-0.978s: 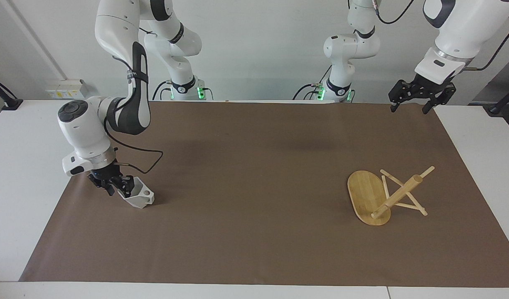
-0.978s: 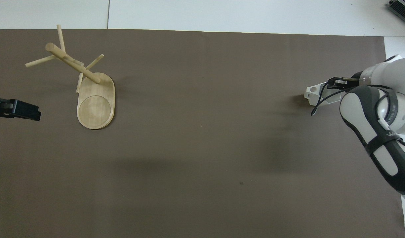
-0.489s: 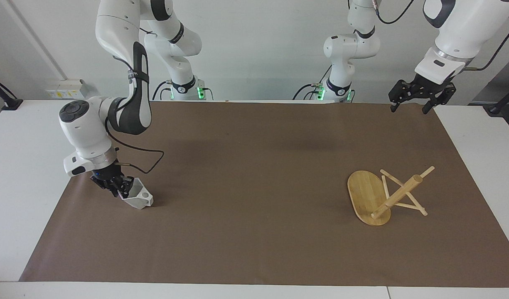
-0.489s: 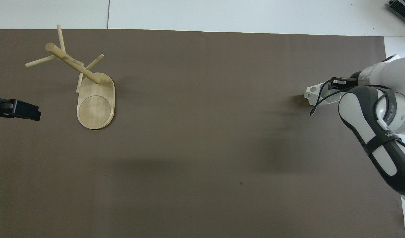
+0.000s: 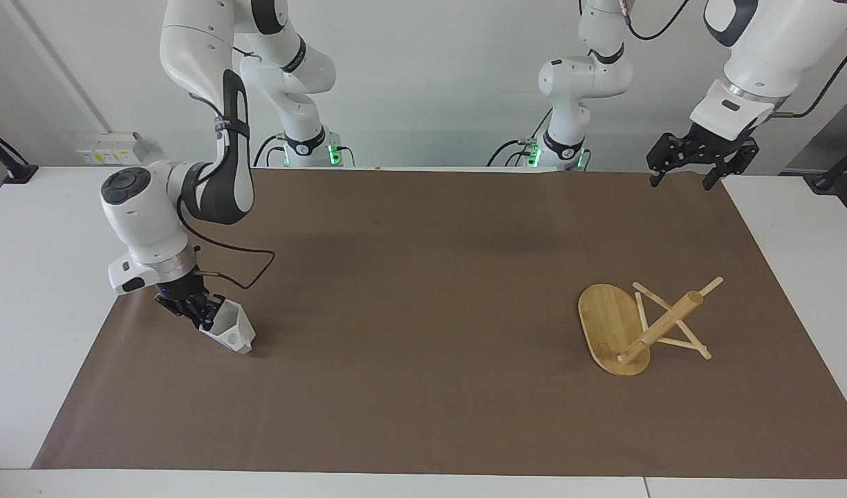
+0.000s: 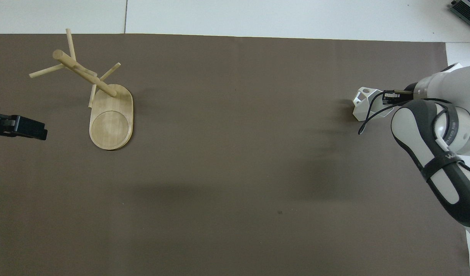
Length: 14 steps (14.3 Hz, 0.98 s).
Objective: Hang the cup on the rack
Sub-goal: 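Close the right gripper on the white cup's rim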
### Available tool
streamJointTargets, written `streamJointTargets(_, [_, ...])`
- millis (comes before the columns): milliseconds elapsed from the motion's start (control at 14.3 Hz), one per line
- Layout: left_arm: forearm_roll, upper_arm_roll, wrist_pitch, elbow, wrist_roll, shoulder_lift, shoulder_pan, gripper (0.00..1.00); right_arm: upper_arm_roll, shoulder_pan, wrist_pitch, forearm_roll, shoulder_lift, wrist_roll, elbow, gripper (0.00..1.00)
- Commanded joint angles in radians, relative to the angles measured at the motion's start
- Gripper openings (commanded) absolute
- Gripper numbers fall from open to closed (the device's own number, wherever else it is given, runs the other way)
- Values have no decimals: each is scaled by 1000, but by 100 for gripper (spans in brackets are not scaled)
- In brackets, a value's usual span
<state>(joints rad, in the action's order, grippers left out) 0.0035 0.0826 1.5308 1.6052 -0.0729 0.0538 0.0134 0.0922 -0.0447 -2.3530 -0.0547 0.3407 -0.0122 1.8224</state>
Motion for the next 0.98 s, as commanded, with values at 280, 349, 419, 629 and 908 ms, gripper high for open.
streamJointTargets(280, [21, -1, -9, 15, -4, 17, -3, 100, -6, -4, -3, -8, -2, -9, 5, 18])
streamJointTargets(349, [21, -1, -9, 15, -4, 17, -3, 100, -6, -4, -3, -7, -2, -9, 5, 18])
streamJointTargets(419, [21, -1, -9, 15, -4, 17, -3, 100, -6, -4, -3, -7, -2, -9, 5, 18])
streamJointTargets(629, [21, -1, -9, 15, -4, 17, -3, 100, -6, -4, -3, -8, -2, -9, 5, 18])
streamJointTargets(908, [21, -1, -9, 15, -4, 17, -3, 100, -8, -4, -3, -7, -2, -9, 5, 18])
